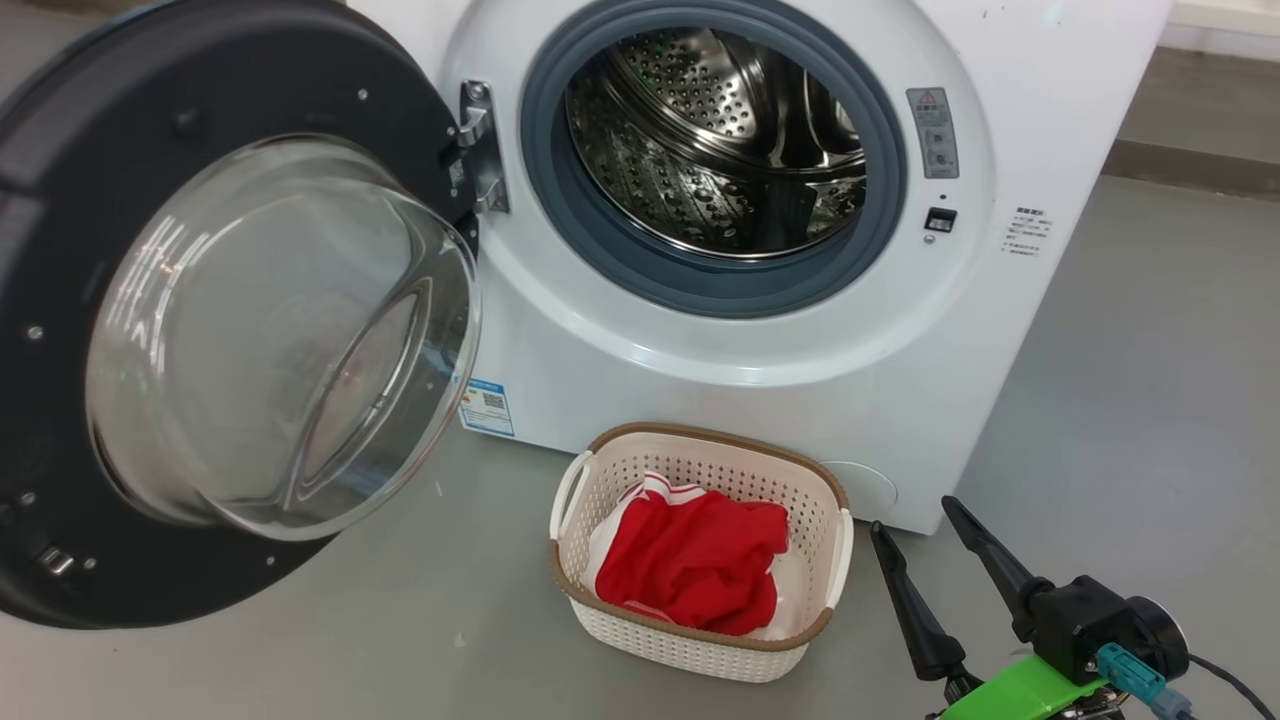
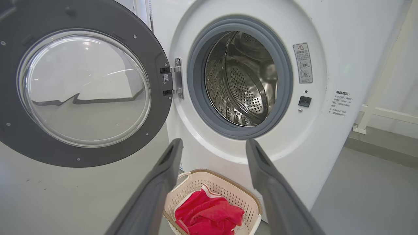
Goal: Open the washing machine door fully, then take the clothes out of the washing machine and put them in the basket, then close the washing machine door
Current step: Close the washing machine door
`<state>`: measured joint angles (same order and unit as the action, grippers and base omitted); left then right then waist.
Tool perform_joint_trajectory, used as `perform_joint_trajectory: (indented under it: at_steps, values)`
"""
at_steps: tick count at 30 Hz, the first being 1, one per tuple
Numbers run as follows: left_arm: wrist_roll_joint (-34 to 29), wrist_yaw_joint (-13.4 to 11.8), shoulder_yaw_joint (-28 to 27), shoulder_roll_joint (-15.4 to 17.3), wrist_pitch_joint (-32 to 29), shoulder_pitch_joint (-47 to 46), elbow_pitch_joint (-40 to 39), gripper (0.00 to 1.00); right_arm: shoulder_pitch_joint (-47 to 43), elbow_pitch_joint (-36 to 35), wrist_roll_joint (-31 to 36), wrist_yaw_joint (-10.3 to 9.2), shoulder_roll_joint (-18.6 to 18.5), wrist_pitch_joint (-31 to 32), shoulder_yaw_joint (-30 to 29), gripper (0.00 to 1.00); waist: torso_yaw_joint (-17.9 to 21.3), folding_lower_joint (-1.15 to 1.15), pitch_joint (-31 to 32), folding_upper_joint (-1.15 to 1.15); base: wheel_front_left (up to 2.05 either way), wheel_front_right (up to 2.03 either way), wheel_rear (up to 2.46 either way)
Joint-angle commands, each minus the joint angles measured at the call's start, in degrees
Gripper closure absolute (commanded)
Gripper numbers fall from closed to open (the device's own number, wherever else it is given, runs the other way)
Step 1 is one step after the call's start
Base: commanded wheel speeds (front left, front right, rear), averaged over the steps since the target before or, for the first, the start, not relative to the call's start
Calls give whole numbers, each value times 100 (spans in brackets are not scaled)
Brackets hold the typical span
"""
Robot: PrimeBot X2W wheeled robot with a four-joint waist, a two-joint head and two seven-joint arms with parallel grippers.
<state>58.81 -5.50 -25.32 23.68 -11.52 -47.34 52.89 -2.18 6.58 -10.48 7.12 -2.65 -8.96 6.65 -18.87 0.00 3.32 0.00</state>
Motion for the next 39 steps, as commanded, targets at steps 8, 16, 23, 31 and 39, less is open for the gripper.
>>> perform_joint_trajectory:
  at_steps: [8, 16, 23, 31, 39]
  values:
    - [-58, 250, 115, 499, -279, -200, 411, 100, 149, -203, -14, 36, -22, 1, 109, 0, 217, 0, -54, 0, 0, 0, 0]
    - [5, 578, 259, 446, -691, -229, 682, 100, 113, -182, -66, 36, -22, -16, 99, 0, 241, 0, 8, 0, 0, 0, 0]
    - [95, 738, 306, 379, -1021, -205, 749, 100, 94, -158, -135, 36, -22, -52, 130, 0, 144, 0, 44, 0, 0, 0, 0]
    - [293, 912, 320, 189, -1494, -159, 668, 100, 85, -125, -227, 36, -22, -109, 170, 0, -1, 0, 42, 0, 0, 0, 0]
    - [569, 1025, 245, -20, -1915, -29, 389, 100, 87, -86, -275, 36, -22, -154, 162, 0, -101, 0, 41, 0, 0, 0, 0]
